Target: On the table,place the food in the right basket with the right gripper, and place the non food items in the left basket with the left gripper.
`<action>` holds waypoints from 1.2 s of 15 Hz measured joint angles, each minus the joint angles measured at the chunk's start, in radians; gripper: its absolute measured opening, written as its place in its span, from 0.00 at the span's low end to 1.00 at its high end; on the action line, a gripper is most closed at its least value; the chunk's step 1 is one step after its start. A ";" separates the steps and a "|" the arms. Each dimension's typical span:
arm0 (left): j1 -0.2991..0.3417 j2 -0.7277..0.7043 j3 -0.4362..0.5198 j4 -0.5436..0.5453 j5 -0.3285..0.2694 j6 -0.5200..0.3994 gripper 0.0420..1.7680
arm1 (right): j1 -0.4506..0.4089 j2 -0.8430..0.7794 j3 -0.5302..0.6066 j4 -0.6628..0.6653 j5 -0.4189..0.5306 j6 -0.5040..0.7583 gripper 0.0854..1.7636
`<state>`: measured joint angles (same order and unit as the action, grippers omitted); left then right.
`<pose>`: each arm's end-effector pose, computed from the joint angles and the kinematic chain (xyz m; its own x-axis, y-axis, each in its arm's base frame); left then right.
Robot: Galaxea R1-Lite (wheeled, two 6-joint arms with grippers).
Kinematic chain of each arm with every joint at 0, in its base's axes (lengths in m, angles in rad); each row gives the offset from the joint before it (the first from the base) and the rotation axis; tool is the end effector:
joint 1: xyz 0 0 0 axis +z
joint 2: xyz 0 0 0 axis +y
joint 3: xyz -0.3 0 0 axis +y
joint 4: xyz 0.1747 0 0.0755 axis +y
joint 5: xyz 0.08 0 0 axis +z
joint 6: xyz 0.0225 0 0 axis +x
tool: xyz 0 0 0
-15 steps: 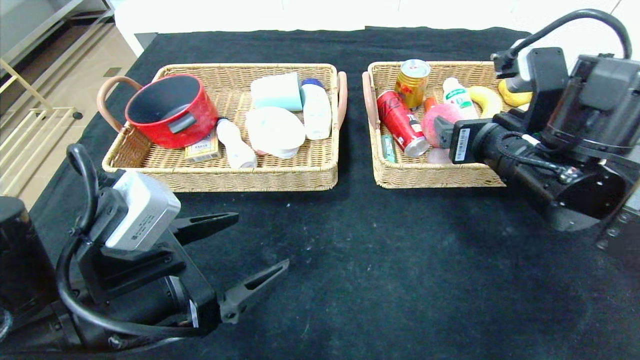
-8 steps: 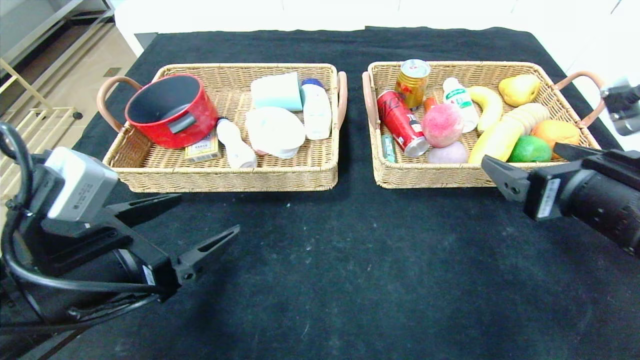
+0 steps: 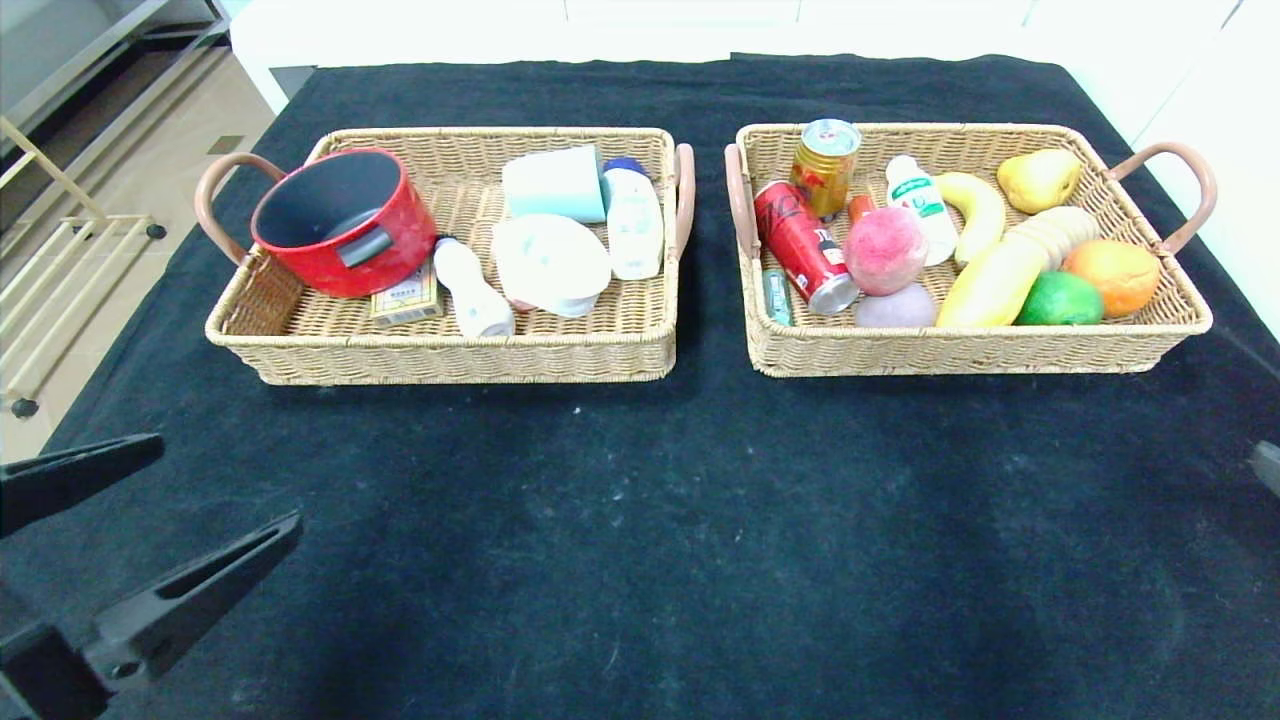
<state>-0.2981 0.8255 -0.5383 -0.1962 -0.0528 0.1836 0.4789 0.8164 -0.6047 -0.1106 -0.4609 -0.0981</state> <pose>0.0833 -0.0268 0.2341 0.9351 -0.3425 -0.0907 0.3536 0.9185 0.1771 0.0764 0.0284 0.2456 0.9958 0.0159 -0.0904 -0.0287 0.9894 -0.1421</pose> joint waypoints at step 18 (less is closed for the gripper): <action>0.289 -0.577 -0.024 0.483 -0.163 0.007 0.97 | -0.462 -0.674 -0.067 0.818 0.525 0.099 0.96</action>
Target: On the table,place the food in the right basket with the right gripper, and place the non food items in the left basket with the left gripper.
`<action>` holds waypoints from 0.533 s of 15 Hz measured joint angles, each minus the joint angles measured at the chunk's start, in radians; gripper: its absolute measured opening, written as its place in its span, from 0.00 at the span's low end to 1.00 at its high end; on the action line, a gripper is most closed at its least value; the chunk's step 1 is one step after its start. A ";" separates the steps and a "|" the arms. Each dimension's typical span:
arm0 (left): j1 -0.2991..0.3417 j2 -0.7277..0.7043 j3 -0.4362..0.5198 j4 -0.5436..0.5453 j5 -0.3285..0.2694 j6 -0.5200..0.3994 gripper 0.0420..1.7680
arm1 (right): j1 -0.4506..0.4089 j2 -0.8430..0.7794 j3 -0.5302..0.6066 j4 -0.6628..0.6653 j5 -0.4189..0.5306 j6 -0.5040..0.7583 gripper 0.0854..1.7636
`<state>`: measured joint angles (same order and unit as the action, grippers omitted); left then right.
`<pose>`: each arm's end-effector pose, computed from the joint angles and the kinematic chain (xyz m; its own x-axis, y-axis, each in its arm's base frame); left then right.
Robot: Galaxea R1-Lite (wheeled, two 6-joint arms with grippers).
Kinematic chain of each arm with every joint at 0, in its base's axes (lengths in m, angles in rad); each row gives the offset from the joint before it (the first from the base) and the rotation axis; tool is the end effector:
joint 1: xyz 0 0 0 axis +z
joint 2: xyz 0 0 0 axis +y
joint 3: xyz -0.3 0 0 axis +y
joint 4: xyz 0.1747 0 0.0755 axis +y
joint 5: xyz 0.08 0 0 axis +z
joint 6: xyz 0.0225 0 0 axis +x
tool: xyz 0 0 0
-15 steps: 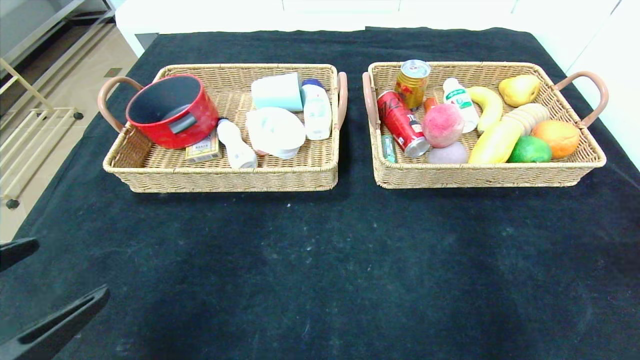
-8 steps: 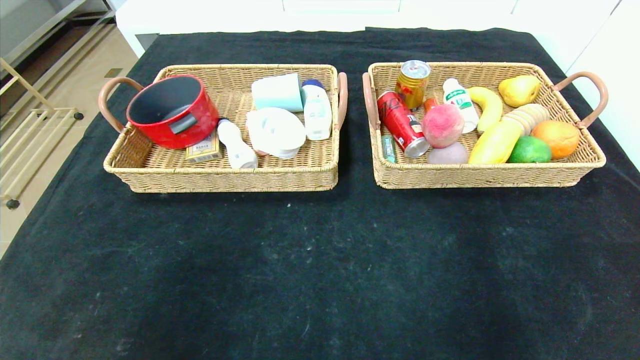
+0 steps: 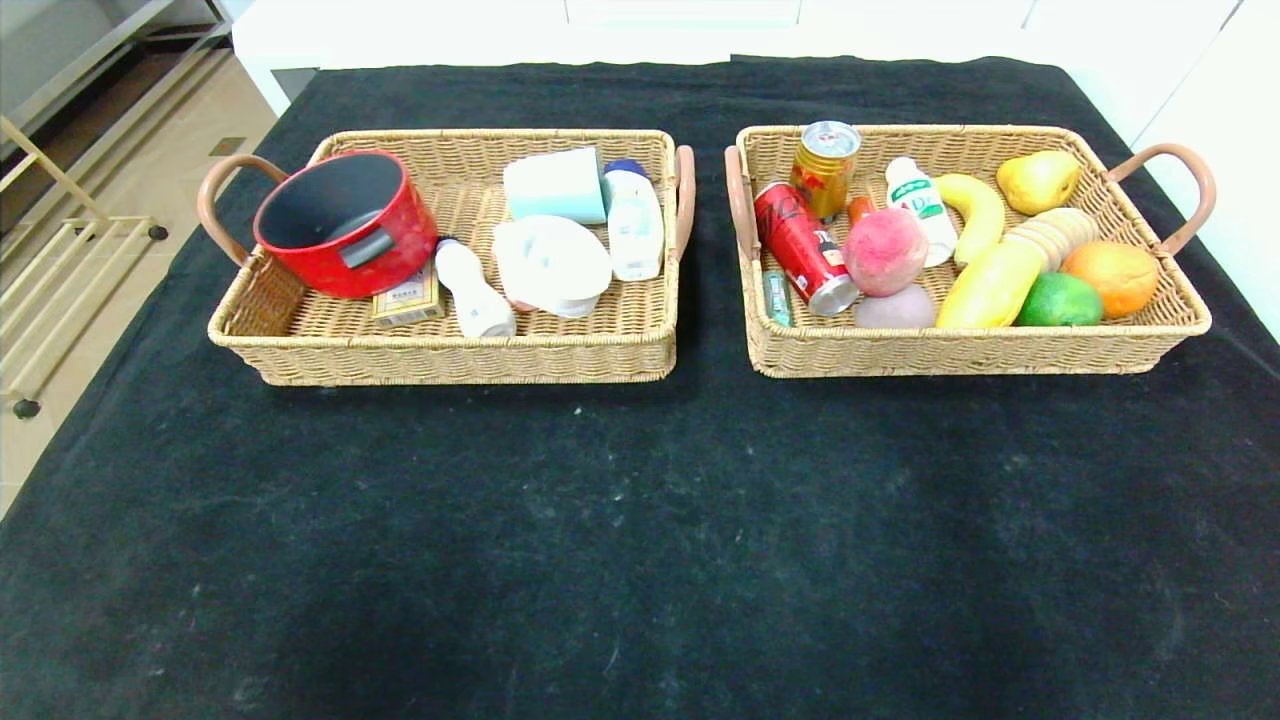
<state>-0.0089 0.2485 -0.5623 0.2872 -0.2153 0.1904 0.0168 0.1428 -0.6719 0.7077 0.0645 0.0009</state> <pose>-0.0460 -0.0044 0.2022 0.9746 -0.2223 0.0260 0.2132 0.9574 0.1948 -0.0834 0.0000 0.1779 0.9808 0.0809 -0.1773 -0.0800 0.9967 0.0123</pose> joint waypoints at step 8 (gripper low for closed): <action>0.015 -0.211 0.370 -0.265 -0.013 -0.009 0.97 | -0.008 -0.139 0.335 -0.482 0.036 -0.029 0.96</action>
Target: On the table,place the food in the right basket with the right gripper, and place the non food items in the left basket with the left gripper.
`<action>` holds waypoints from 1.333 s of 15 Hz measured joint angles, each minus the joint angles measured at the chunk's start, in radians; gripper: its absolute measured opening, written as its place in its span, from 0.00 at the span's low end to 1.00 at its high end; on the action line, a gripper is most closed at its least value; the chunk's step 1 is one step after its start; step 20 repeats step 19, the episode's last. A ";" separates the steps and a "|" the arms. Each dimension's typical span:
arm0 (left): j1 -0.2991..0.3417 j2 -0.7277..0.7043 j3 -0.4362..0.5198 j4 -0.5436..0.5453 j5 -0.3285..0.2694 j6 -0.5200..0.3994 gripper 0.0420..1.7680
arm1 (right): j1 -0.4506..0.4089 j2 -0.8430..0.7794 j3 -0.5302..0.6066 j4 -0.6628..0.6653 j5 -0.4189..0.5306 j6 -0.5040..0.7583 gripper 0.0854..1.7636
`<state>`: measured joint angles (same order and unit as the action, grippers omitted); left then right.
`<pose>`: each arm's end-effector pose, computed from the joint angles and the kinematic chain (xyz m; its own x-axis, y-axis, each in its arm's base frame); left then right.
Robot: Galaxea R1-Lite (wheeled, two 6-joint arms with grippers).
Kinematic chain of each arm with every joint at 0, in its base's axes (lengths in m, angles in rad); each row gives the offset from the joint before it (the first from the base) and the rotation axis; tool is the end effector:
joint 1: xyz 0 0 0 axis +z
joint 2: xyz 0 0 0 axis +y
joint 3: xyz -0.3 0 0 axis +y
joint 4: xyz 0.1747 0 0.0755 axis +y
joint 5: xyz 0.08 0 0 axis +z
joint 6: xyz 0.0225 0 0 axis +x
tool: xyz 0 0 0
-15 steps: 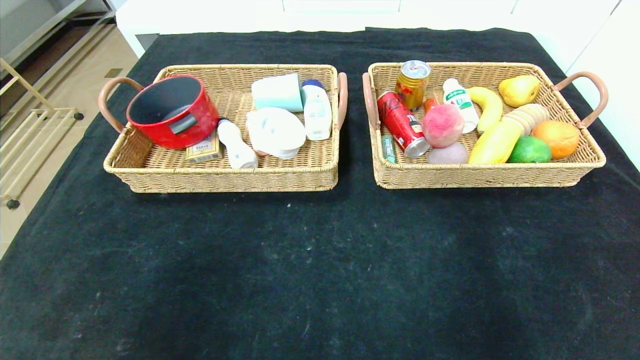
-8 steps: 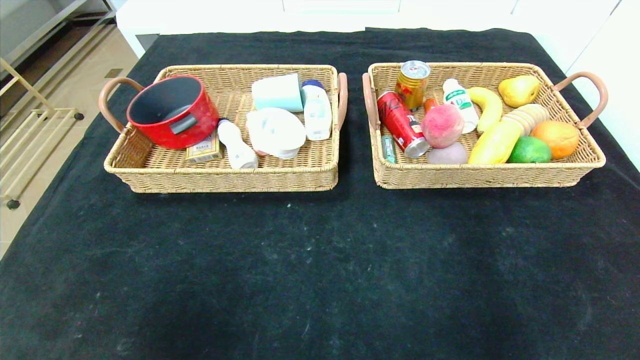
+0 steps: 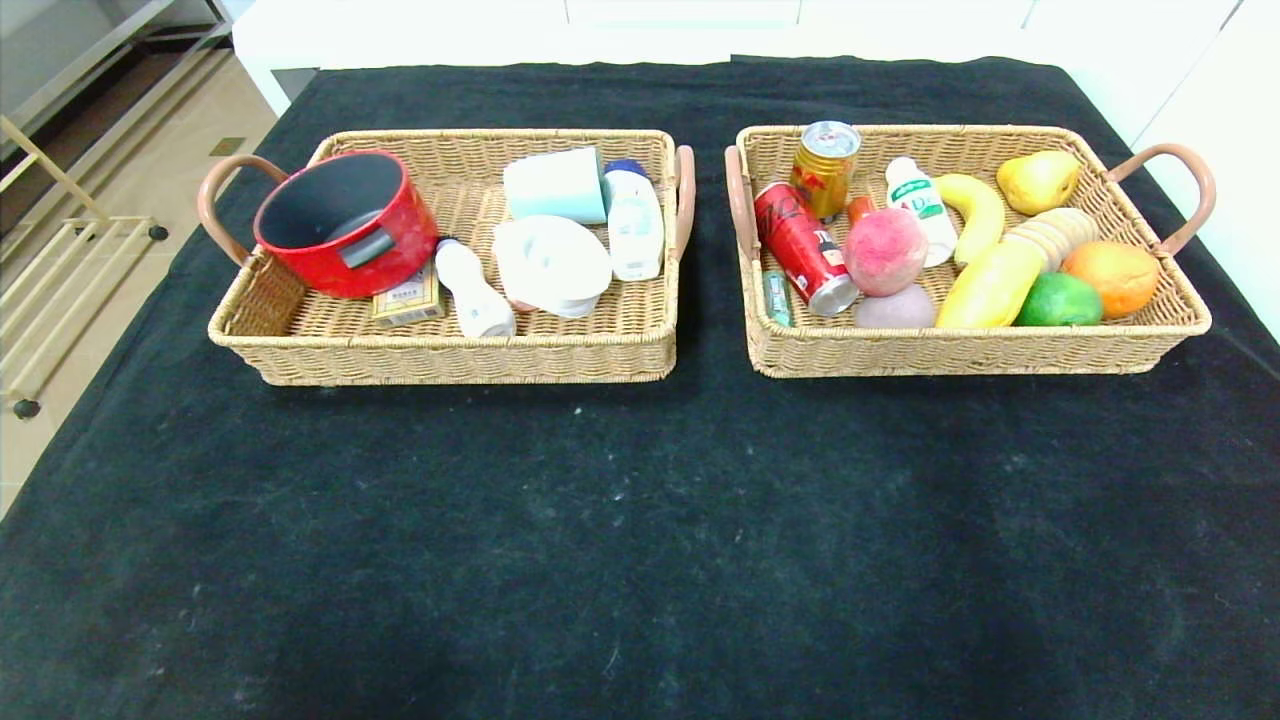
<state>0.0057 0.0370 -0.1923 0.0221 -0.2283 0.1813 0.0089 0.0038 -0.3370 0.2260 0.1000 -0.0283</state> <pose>-0.0378 -0.0053 0.1262 0.9667 -0.2208 0.1294 0.1912 0.9592 0.2083 -0.0578 0.0017 0.1406 0.9884 0.1086 0.1065 -0.1050 0.9937 -0.0388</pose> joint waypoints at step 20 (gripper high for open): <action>0.000 -0.037 0.192 -0.098 0.232 -0.187 0.97 | 0.000 -0.004 0.337 -0.301 -0.093 0.009 0.96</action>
